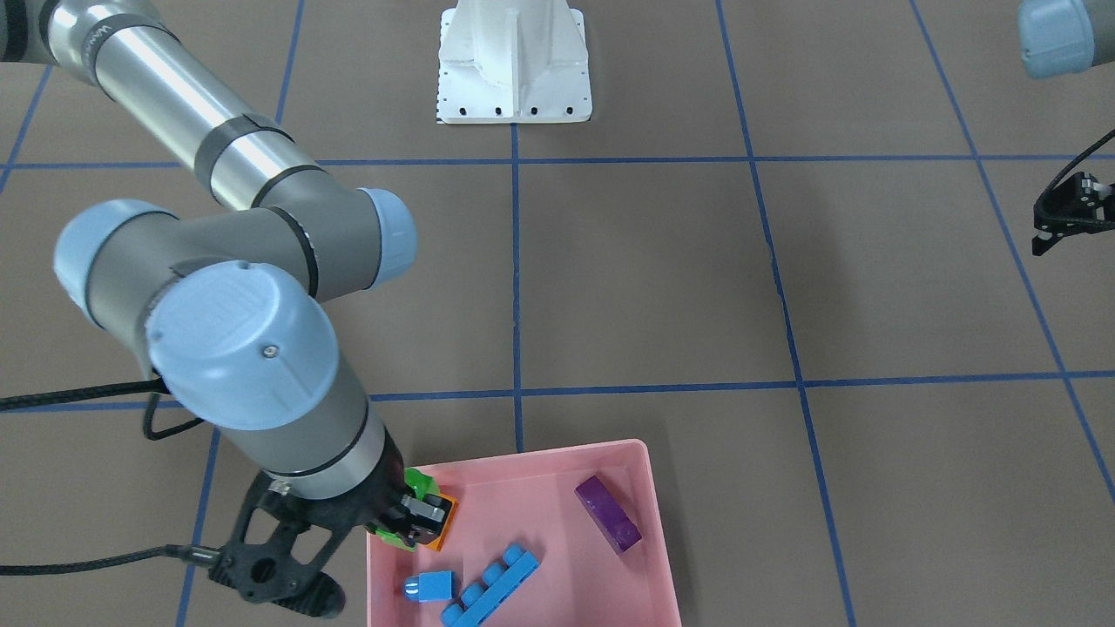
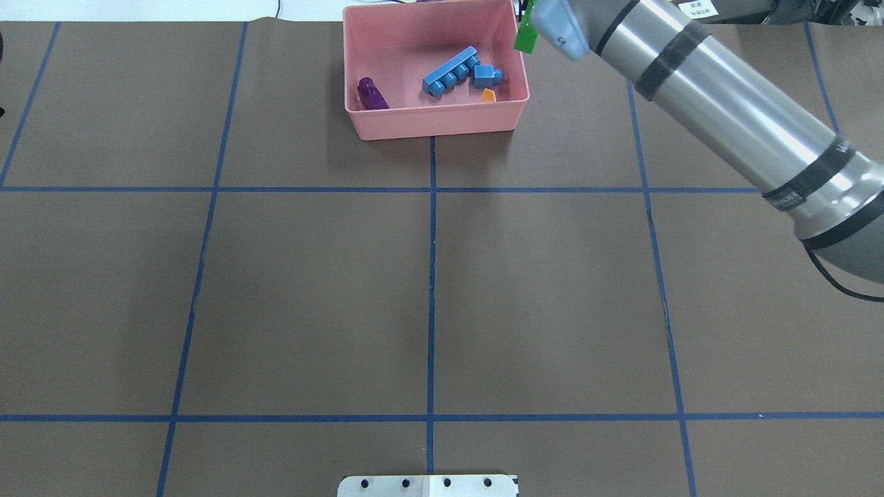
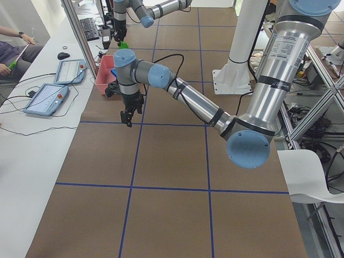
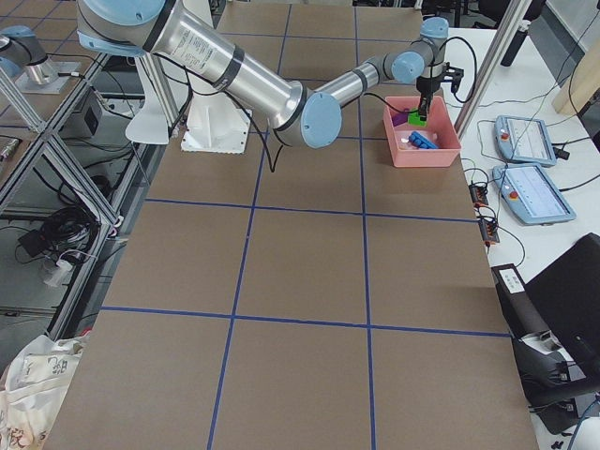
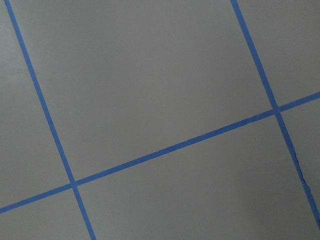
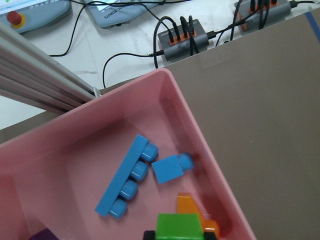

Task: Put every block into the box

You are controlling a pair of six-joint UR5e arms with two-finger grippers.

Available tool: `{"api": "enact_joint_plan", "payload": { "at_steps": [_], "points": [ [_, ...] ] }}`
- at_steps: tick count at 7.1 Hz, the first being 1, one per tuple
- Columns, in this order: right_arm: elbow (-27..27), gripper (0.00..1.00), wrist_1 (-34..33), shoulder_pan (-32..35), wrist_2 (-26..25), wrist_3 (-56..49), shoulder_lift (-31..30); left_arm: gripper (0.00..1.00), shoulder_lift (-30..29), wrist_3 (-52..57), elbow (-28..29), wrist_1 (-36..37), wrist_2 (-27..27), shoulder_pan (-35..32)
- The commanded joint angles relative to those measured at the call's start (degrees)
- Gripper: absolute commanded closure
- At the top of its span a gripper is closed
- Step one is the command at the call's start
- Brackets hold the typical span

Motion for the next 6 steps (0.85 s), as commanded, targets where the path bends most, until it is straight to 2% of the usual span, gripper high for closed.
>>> {"api": "enact_joint_plan", "payload": {
  "at_steps": [1,2,3,4,5,6],
  "points": [
    [-4.2,0.91,5.1,-4.1,-4.4,4.1,2.2,0.00,2.0,0.1,-0.3,0.0,0.0,-0.2],
    [-4.2,0.38,5.0,-4.5,-4.9,4.1,2.4,0.00,3.6,0.1,-0.3,-0.3,-0.1,-0.2],
    [-4.1,0.01,4.6,-4.5,-5.0,4.2,2.9,0.00,4.3,0.1,-0.3,-0.3,-0.1,-0.4],
    [-4.1,0.01,4.4,-4.4,-4.8,4.2,3.6,0.00,5.0,0.1,-0.3,-0.4,-0.1,-0.5],
    [-2.7,0.00,1.2,-3.8,-3.6,3.6,3.8,0.00,5.3,0.0,-0.2,-0.3,0.0,-0.7],
    [2.1,0.00,-6.7,-2.0,-0.8,-1.1,3.4,0.00,7.3,-0.9,0.1,-0.2,-0.1,-1.2]
  ]
}}
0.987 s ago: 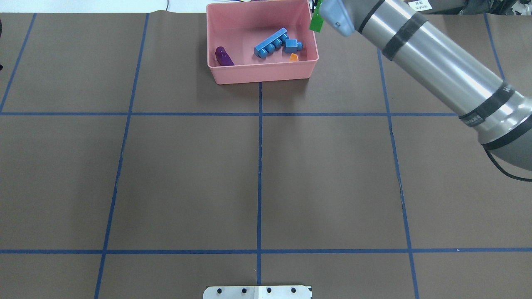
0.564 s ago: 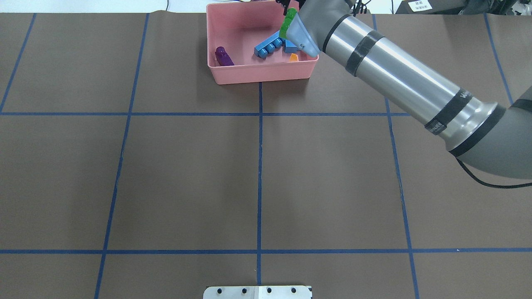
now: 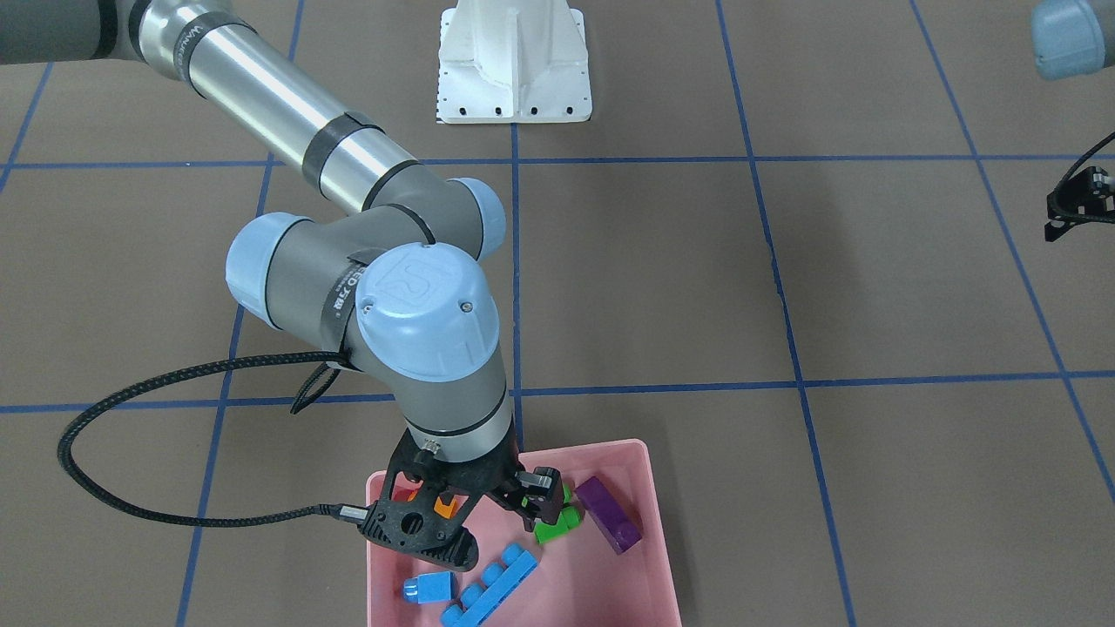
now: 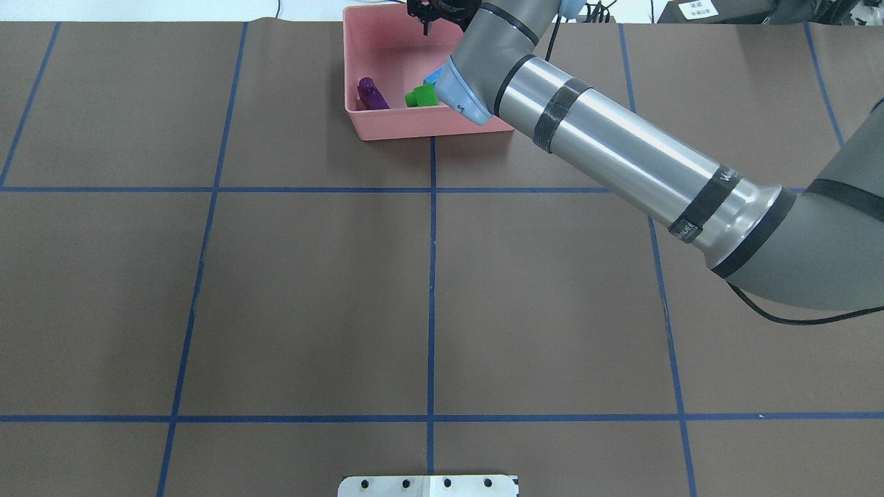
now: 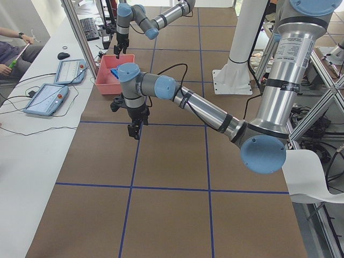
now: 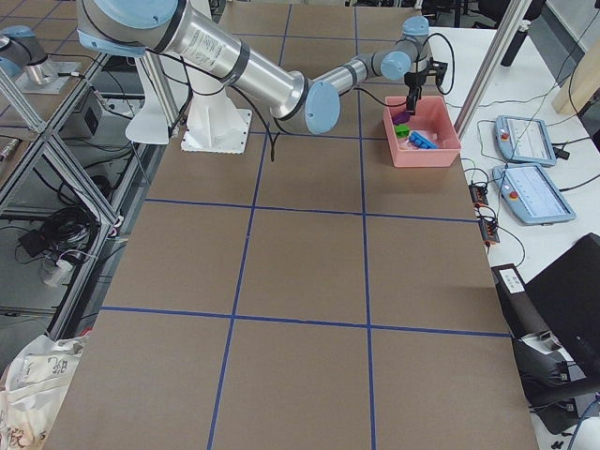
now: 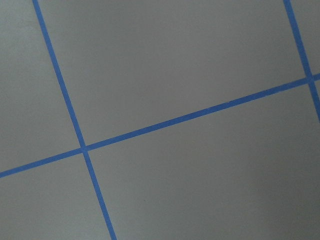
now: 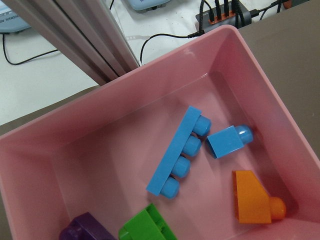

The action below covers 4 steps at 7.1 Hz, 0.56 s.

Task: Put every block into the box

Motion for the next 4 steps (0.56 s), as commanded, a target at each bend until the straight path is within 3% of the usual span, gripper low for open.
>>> {"api": "enact_joint_plan", "payload": {
  "at_steps": [1,2,4],
  "points": [
    [9.8,0.00,-14.8,2.8,4.3,-9.1,-2.1,0.00,1.6,-1.5,0.7,0.3,-1.5,-2.7],
    [16.2,0.00,-18.5,3.8,5.1,-12.8,-5.9,0.00,2.5,-0.9,1.5,-0.4,-2.8,-4.3],
    [28.1,0.00,-19.0,8.1,9.1,-21.5,-18.0,0.00,6.5,6.0,1.4,-2.4,-3.1,-7.8]
  ]
}}
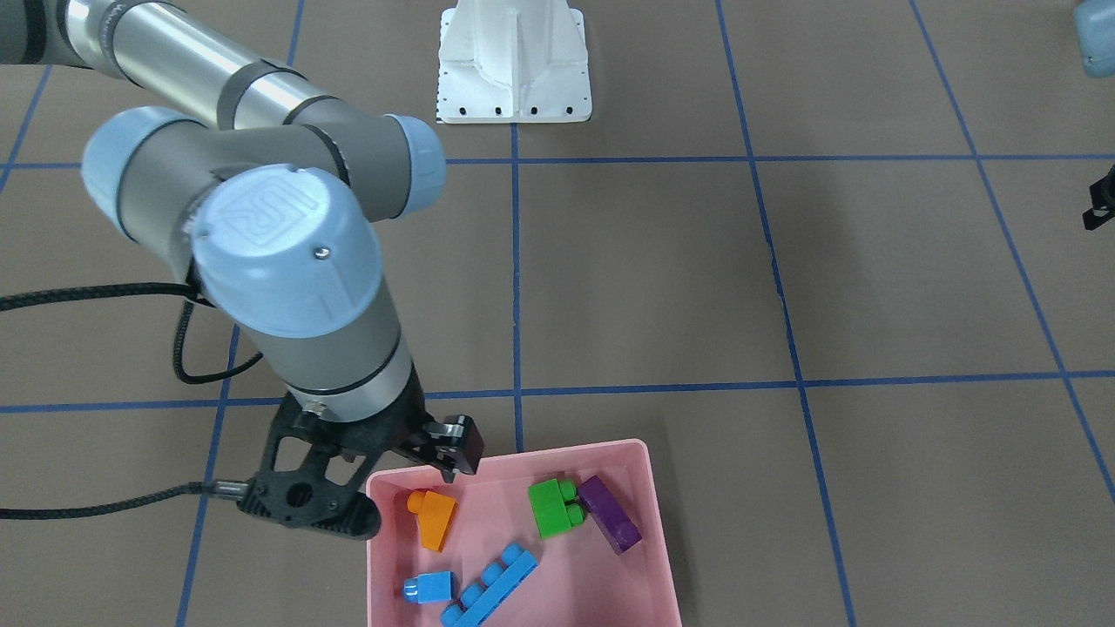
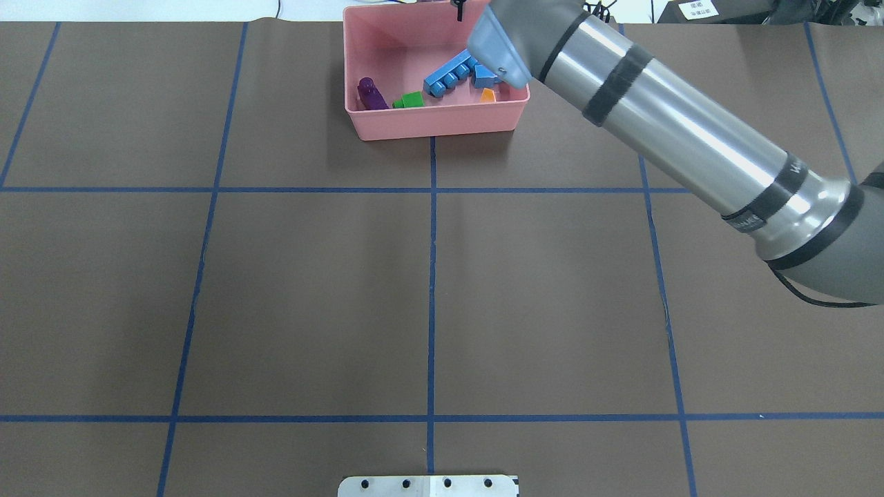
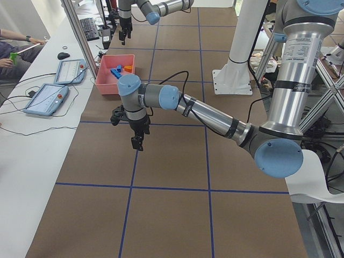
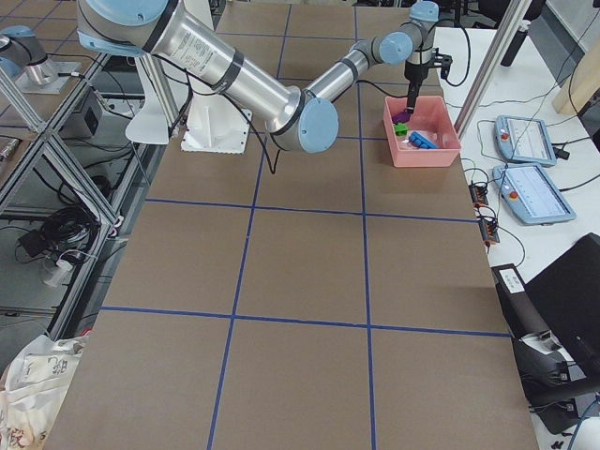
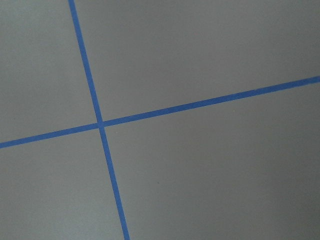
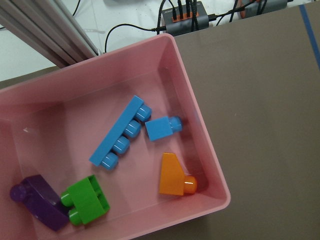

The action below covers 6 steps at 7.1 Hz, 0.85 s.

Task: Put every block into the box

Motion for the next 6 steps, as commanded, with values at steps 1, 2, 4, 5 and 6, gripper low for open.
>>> {"api": "enact_joint_plan", "payload": {
  "at_steps": [1,2,4,5,6],
  "points": [
    [12.0,0.00,-1.1,5.6,4.4,-12.6,-13.7,0.00,3.5,8.1,0.2,-2.3,-0.4,-4.3],
    [16.1,0.00,-1.3,8.7,6.5,-18.5,-19.6,0.00,6.1,12.3,0.2,-3.5,-0.4,-6.9],
    [24.1,0.00,-1.4,14.8,8.0,-33.4,-33.2,0.00,10.7,15.9,0.2,-7.1,-2.9,-9.8],
    [25.9,0.00,-1.5,18.9,9.5,-40.7,-38.8,0.00,14.0,15.4,0.1,-11.9,-3.0,-10.5],
    [27.5,0.00,-1.9,23.1,9.6,-48.7,-44.5,0.00,17.0,14.0,0.0,-15.3,-4.3,-10.7]
  ]
}}
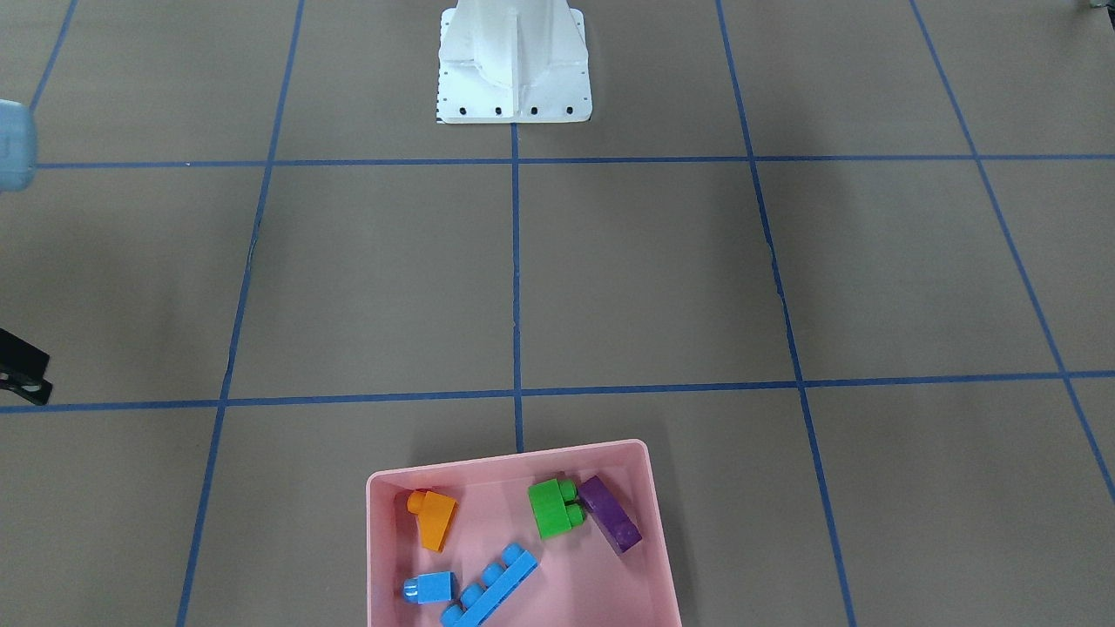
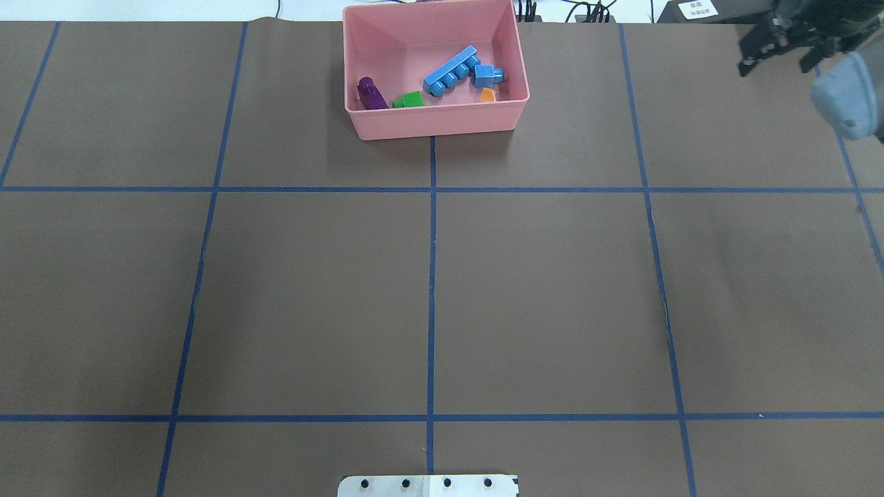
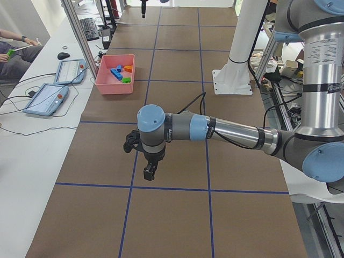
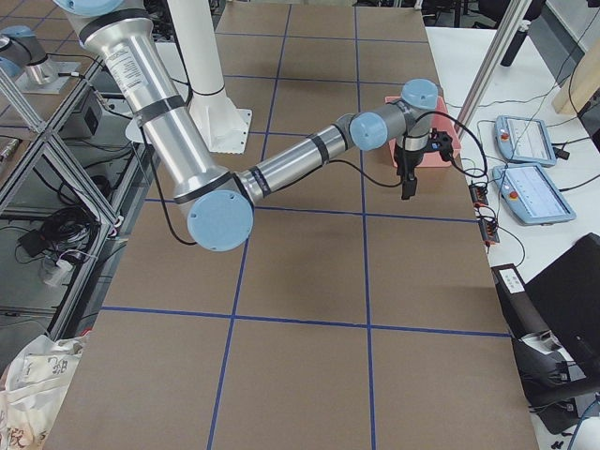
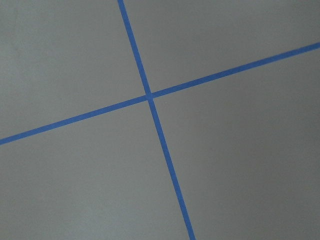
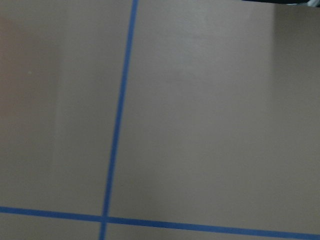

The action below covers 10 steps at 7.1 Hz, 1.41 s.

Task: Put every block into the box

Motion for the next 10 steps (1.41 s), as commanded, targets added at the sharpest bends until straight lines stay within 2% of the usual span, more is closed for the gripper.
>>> {"api": "enact_joint_plan", "payload": {
  "at_steps": [1,2,3,4,5,6,7,8,9,10],
  "points": [
    [3.5,0.00,-2.4,9.1,0.7,-18.6,-12.3,0.00,4.7,-6.7,-0.2,-7.2,-1.4,-0.6],
    [5.1,0.00,-3.1,13.7,0.9,-25.0,-18.4,0.00,4.8,-11.4,-0.1,-10.5,-1.4,-0.4],
    [5.6,0.00,-2.9,18.6,4.7,-28.4,-22.6,0.00,4.9,-11.3,-0.7,-10.5,-1.4,-0.4],
    [7.0,0.00,-2.2,19.4,3.5,-31.4,-28.0,0.00,6.2,-11.1,-1.5,-10.7,-1.3,-0.4],
    [8.2,0.00,-2.1,19.5,-4.0,-35.1,-31.7,0.00,6.2,-11.2,-1.0,-10.8,-1.3,-0.3],
    [7.7,0.00,-3.4,20.8,-7.9,-37.1,-32.1,0.00,6.3,-11.2,-1.3,-10.8,-1.4,-0.4],
    [6.6,0.00,-3.5,23.8,-1.6,-36.9,-33.6,0.00,6.4,-11.2,-1.0,-10.8,-1.4,-0.4],
    [8.8,0.00,-3.8,26.8,1.8,-37.2,-34.1,0.00,6.3,-11.1,-1.0,-10.8,-1.4,-0.4],
    [11.2,0.00,-5.4,22.7,1.8,-35.8,-32.4,0.00,6.4,-11.2,-0.9,-10.8,-1.4,-0.4],
    [12.2,0.00,-14.1,20.8,1.9,-30.1,-25.6,0.00,6.4,-11.2,-0.9,-10.8,-1.4,-0.4]
  ]
}}
